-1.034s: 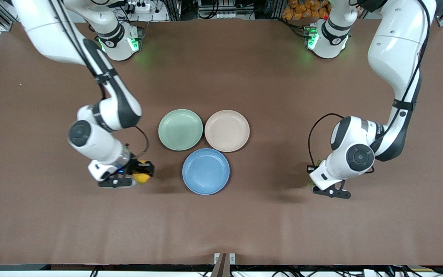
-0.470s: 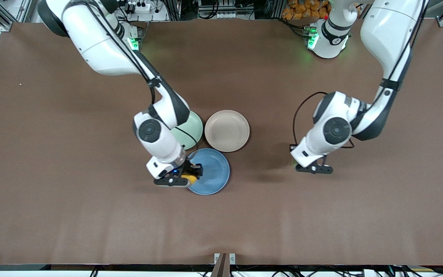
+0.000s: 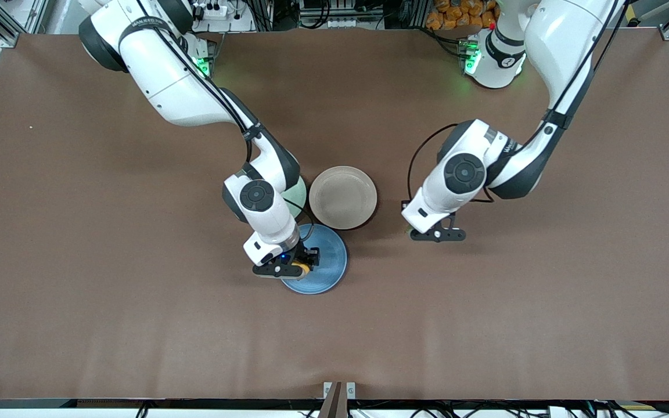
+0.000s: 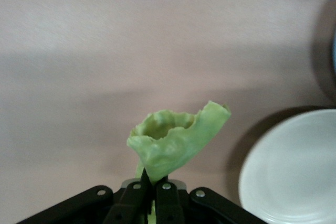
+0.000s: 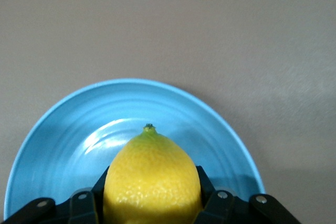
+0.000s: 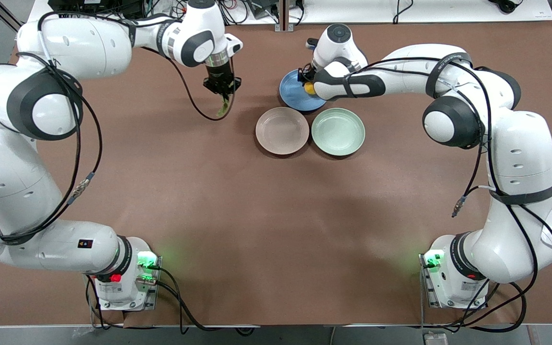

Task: Place lemon and lettuce in plates
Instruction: 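Release the lemon onto the blue plate with the right gripper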

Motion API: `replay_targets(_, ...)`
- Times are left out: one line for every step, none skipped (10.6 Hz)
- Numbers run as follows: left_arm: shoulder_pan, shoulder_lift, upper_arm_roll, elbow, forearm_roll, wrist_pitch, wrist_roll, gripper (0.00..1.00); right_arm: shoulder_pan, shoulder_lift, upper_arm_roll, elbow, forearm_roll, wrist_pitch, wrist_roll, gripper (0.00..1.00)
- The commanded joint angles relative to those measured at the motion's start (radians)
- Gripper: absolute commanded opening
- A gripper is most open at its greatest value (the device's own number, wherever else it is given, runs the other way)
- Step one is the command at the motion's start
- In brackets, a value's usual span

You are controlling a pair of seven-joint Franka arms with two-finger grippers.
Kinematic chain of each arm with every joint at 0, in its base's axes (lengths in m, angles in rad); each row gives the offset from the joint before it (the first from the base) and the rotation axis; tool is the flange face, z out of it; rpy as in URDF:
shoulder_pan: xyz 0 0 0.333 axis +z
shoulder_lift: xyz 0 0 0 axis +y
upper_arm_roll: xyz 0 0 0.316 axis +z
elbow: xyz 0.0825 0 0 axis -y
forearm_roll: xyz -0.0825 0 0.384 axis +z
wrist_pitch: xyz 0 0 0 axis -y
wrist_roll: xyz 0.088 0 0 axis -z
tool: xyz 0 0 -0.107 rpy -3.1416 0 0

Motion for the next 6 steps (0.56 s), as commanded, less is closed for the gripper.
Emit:
replay_targets(0.000,-0.013,-0.059,-0.023,-0.022,0.011,-0.089,0.00,0.020,0.023,-0.001,0.038,-0.029,-0.001,0.052,0.74)
replay_targets(-0.016,-0.002,-0.087,-0.024,-0.022,0.011,-0.129,0.00,0.024,0.023,-0.001,0.036,-0.029,-0.001,0.064,1.00)
replay_targets(-0.051,0.007,-0.089,-0.020,-0.022,0.011,-0.163,0.00,0.016,0.013,0.001,0.036,-0.025,-0.001,0.090,1.00)
replay_targets(-0.072,0.009,-0.090,-0.017,-0.022,0.011,-0.184,0.00,0.007,0.003,0.004,0.038,-0.023,-0.003,0.091,1.00)
replay_targets(-0.082,0.007,-0.092,-0.014,-0.031,0.011,-0.193,0.00,0.005,-0.003,0.004,0.038,-0.023,-0.005,0.085,1.00)
replay_targets(-0.095,0.009,-0.093,-0.014,-0.046,0.011,-0.200,0.00,-0.002,-0.018,0.002,0.038,-0.023,-0.008,0.076,1.00)
